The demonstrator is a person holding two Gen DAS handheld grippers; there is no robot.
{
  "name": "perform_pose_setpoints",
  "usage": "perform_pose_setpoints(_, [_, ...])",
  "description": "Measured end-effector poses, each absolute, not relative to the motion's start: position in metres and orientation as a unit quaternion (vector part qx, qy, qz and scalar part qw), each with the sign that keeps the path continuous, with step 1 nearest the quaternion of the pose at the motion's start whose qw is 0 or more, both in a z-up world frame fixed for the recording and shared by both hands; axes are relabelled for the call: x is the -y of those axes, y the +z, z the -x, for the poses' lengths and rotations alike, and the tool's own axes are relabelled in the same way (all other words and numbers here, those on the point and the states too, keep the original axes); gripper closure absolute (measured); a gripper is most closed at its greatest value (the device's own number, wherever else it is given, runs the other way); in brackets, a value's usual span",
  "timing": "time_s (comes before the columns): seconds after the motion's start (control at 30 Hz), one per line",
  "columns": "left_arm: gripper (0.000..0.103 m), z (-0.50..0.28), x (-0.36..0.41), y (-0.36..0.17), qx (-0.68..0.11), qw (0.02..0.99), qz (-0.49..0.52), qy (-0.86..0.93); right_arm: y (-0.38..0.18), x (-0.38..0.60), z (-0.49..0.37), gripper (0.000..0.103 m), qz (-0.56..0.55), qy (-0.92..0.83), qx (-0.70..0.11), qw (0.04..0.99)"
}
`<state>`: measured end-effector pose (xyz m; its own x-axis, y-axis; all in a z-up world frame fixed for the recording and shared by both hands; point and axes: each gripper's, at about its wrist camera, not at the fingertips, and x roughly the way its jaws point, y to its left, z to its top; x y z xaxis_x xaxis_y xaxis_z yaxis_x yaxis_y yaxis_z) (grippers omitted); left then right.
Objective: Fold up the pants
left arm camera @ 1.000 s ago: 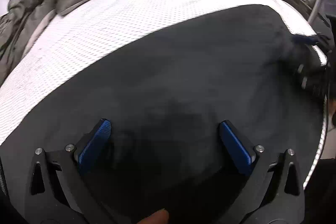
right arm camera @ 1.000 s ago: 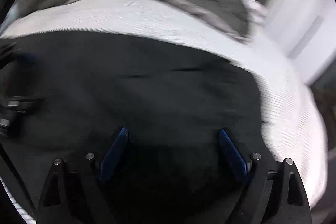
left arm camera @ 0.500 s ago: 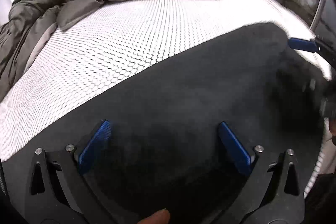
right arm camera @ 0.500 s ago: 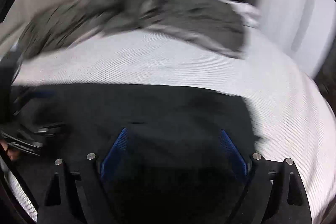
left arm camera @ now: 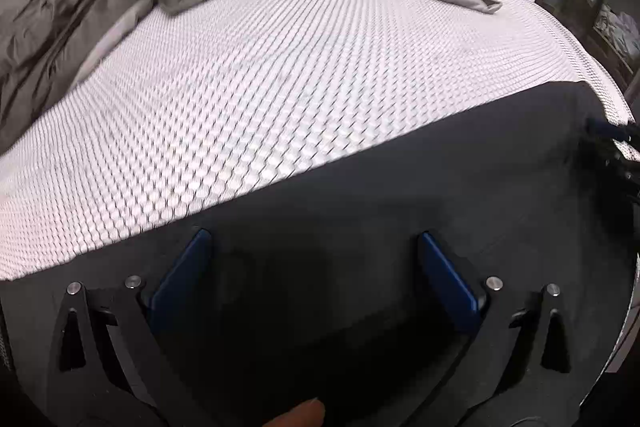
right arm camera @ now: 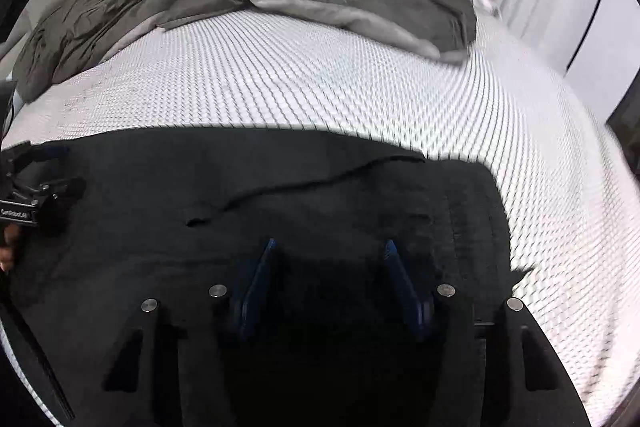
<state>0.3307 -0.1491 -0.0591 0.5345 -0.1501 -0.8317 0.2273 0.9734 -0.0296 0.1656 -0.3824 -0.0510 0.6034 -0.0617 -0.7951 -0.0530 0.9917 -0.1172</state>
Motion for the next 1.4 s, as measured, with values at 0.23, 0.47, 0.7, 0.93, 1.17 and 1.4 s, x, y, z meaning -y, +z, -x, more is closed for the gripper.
perform_pose_setpoints(0.23, [0.0,-0.328,0.182,-0.073,-0.472,0.87,-0.051,-0.136,-0.061,0.364,-0.189,0.032,0.065,-0.017,-0.437,0.897])
perform_pose_setpoints(0.47, [0.001,-0.329,0.134,-0.067,-0.476,0.876,-0.041,-0.069,-0.062,0.388,-0.19,0.041,0.096,-0.108,-0.449,0.882])
perform_pose_setpoints(0.7, [0.001,-0.248,0.157,-0.042,-0.449,0.872,-0.073,-0.181,-0.028,0.313,-0.121,0.021,0.075,0.034,-0.423,0.902])
perform_pose_setpoints(0.93, [0.0,-0.189,0.099,-0.067,-0.466,0.868,-0.114,-0.124,-0.078,0.255,-0.074,0.019,0.127,0.128,-0.461,0.869])
perform_pose_setpoints(1.17, [0.0,-0.138,-0.055,-0.068,-0.467,0.882,-0.059,0.029,-0.076,0.309,-0.053,0.008,0.134,-0.003,-0.441,0.888])
perform_pose_setpoints(1.4, [0.001,-0.116,-0.07,-0.048,-0.445,0.894,-0.039,0.025,-0.034,0.282,-0.054,0.008,0.079,0.067,-0.415,0.904])
